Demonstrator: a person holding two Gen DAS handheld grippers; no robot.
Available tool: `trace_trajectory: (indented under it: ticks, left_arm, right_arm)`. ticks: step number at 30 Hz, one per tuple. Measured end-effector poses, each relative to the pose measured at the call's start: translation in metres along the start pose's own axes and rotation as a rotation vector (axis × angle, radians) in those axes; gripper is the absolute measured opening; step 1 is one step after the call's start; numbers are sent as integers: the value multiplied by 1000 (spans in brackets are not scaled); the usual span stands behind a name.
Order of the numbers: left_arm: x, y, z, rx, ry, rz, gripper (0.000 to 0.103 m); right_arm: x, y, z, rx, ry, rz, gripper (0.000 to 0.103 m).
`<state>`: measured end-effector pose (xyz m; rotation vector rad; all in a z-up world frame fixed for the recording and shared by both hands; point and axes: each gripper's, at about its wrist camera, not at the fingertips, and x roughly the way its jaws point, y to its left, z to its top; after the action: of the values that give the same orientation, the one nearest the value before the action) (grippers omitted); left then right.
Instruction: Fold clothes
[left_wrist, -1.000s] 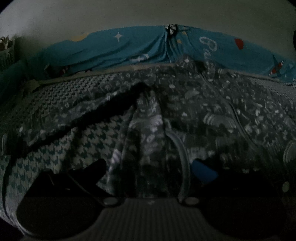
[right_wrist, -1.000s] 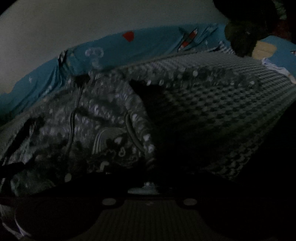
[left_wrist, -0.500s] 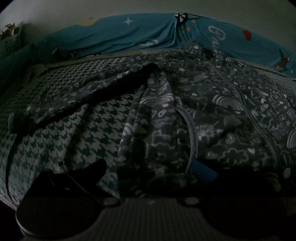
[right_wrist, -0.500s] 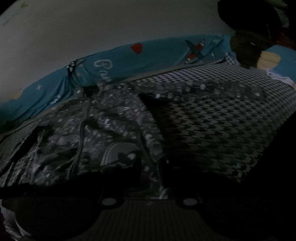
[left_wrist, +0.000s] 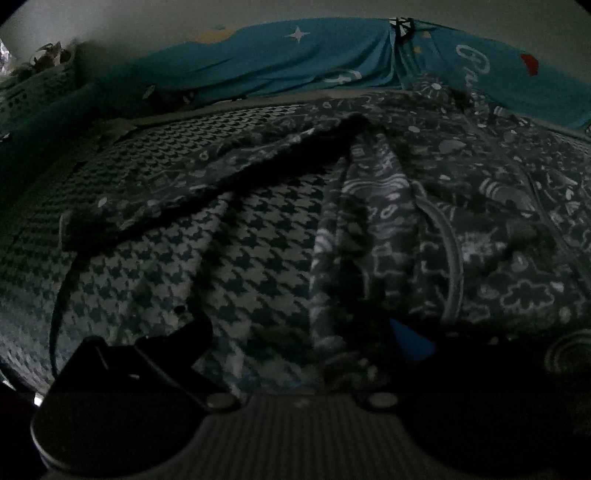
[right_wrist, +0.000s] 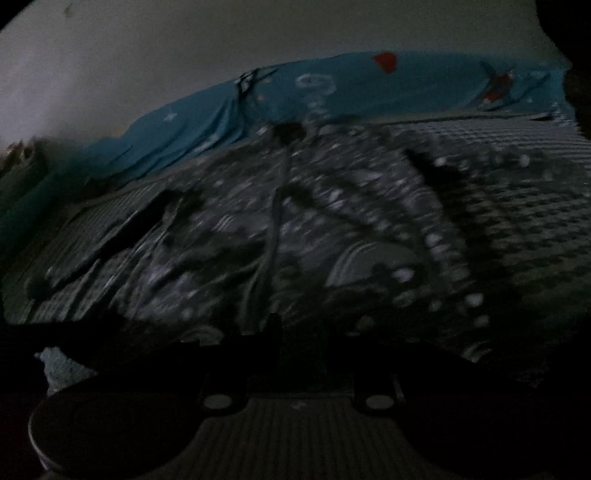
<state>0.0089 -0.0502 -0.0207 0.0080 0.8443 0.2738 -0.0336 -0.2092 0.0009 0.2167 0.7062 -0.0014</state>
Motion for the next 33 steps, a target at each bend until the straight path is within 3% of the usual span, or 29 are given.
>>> trace_trajectory:
  ticks: [4,7,14,20,33]
  left_arm:
    - [0,2,1,-11,7,9,103]
    - [0,4,1,-19,11,17,103]
    - [-1,6,1,-42,17,21,103]
    - [-4,16,5,-138,15,-31,103]
    - [-17,-8,16,-90,-51,-83,103]
  right_arm:
    - [10,8,-3,-18,53,41,24]
    - [18,13,-6,-39,96,52,32]
    - [19,22,-10,-122,107,29,35]
    - [20,20,-10,-120,113,41,37]
    - [20,19,-11,-115,107,67,43]
